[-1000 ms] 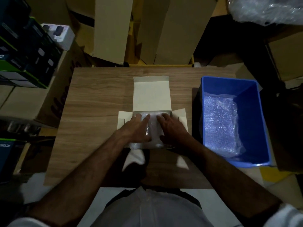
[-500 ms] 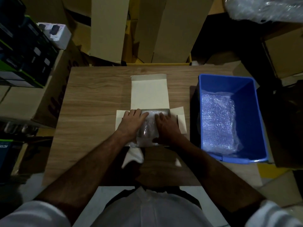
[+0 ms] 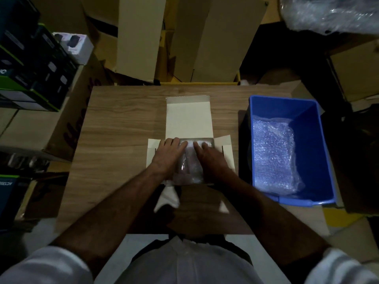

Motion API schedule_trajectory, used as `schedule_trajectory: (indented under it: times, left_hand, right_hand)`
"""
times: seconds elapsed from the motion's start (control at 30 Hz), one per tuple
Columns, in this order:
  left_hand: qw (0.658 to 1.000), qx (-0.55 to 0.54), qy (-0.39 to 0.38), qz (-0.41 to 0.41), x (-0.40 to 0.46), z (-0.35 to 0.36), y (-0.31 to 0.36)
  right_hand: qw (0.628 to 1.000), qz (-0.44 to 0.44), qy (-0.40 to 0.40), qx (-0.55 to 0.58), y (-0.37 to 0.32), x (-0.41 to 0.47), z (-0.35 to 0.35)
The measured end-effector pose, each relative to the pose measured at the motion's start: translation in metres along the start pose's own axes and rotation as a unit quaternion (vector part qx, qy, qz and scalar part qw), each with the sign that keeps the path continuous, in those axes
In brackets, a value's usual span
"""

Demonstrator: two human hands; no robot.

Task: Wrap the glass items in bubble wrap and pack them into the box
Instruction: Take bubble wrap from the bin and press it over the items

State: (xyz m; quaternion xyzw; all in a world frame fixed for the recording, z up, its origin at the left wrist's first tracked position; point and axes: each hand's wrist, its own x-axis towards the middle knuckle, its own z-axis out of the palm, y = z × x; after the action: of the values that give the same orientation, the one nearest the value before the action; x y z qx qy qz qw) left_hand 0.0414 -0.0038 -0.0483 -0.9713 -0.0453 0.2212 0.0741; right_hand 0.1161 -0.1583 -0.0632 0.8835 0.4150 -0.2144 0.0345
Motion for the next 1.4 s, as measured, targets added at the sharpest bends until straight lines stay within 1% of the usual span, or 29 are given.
schedule_trajectory:
  times: [0.1, 0.17, 0.33, 0.43, 0.5, 0.57, 0.63, 0.8, 0.87, 0.97, 1.07, 1.13, 1.27, 1.4]
  left_hand:
    - [1.000, 0.005, 0.004, -0.010, -0.002, 0.003, 0.005]
    - [1.000, -0.001, 0.008, -0.008, -0.002, 0.004, 0.005]
    - [1.000, -0.009, 0.010, -0.002, -0.006, 0.010, 0.003]
    - [0.997, -0.077, 0.009, -0.009, -0.012, 0.011, -0.001]
    - [0.990, -0.135, 0.038, -0.012, -0.016, 0.011, -0.002]
    - [0.983, -0.168, 0.075, -0.004, -0.021, 0.008, 0.001]
    - [0.981, -0.164, 0.104, 0.014, -0.025, 0.010, 0.006]
    - [0.974, -0.154, 0.166, 0.032, -0.021, -0.010, 0.035]
    - [0.967, -0.148, 0.201, 0.050, -0.014, -0.023, 0.058]
    - [0.952, -0.156, 0.250, 0.081, -0.002, -0.042, 0.101]
    - [0.924, -0.209, 0.301, 0.115, 0.009, -0.058, 0.143]
    - [0.916, -0.237, 0.292, 0.139, 0.019, -0.067, 0.165]
    - [0.938, -0.221, 0.229, 0.139, 0.041, -0.069, 0.192]
    - [0.957, -0.188, 0.188, 0.117, 0.053, -0.056, 0.200]
  right_hand:
    - [0.999, 0.008, -0.016, -0.051, -0.005, 0.001, 0.011]
    - [0.998, 0.009, -0.023, -0.059, -0.005, 0.002, 0.014]
    - [0.999, -0.010, -0.010, -0.036, 0.000, -0.001, 0.010]
    - [0.999, -0.043, 0.001, 0.023, 0.009, -0.014, 0.003]
    - [0.995, -0.059, 0.052, 0.059, 0.018, -0.024, 0.001]
    - [0.990, -0.057, 0.108, 0.067, 0.025, -0.033, 0.000]
    - [0.988, -0.044, 0.136, 0.060, 0.032, -0.044, -0.006]
    - [0.967, 0.006, 0.231, 0.106, 0.068, -0.082, -0.018]
    - [0.959, 0.042, 0.255, 0.118, 0.085, -0.099, -0.017]
    - [0.951, 0.086, 0.266, 0.128, 0.112, -0.124, -0.008]
    - [0.953, 0.107, 0.255, 0.126, 0.142, -0.144, 0.005]
    - [0.956, 0.119, 0.235, 0.127, 0.159, -0.153, 0.013]
    - [0.973, 0.112, 0.161, 0.119, 0.186, -0.164, 0.024]
    - [0.983, 0.148, 0.036, 0.099, 0.207, -0.154, 0.027]
